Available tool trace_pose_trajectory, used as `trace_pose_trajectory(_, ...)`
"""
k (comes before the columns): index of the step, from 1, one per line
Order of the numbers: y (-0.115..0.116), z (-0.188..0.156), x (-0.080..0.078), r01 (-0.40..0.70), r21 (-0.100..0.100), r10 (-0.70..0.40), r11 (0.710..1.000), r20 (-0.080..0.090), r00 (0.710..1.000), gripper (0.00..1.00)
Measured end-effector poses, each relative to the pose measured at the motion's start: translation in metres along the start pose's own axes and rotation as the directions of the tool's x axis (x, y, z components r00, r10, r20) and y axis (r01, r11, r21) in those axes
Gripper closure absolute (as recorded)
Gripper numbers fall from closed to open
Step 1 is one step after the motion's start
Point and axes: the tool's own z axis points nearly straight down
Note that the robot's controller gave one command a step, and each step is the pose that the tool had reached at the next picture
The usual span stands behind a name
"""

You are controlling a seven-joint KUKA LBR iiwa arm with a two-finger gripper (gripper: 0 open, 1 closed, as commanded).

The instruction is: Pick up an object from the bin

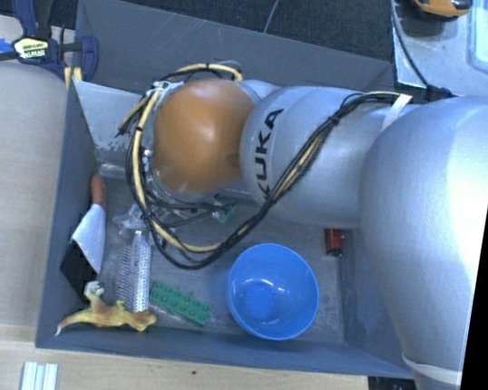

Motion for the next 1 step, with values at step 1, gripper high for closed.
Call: trace_pose_trajectory(1,0.0000,-0.0082,0.0003,-0.003,0.000,0.003,1.000,0.002,1.000,1.00)
